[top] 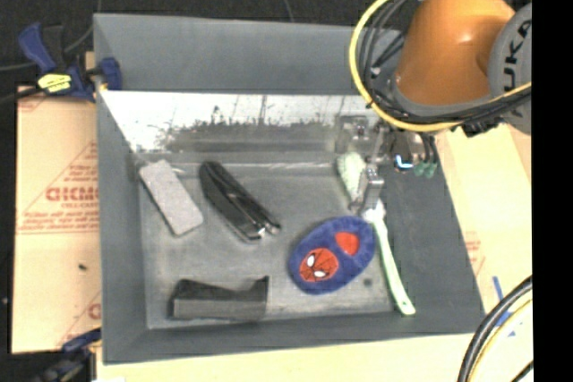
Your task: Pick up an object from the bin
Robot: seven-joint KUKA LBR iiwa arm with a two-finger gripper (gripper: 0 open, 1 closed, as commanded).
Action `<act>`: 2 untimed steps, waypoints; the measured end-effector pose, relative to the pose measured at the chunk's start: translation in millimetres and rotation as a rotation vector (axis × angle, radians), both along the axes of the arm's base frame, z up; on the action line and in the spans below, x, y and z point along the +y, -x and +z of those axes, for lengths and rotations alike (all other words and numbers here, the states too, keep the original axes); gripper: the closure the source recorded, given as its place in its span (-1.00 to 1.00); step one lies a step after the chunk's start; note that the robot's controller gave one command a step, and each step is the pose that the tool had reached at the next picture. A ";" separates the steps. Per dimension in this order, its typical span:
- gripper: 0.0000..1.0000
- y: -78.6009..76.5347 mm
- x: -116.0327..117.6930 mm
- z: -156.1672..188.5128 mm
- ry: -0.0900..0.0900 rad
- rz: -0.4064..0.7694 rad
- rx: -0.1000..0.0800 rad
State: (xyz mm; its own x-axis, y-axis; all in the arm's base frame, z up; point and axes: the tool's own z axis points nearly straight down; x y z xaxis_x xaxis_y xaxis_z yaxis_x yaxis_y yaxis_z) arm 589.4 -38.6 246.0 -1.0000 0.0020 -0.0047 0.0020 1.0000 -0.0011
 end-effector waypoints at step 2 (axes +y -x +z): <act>-1.00 -40.5 -63.4 -2.1 0.005 0.069 -0.014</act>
Offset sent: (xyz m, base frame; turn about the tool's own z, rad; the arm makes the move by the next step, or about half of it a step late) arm 0.0364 -0.0597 -0.0069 -0.0725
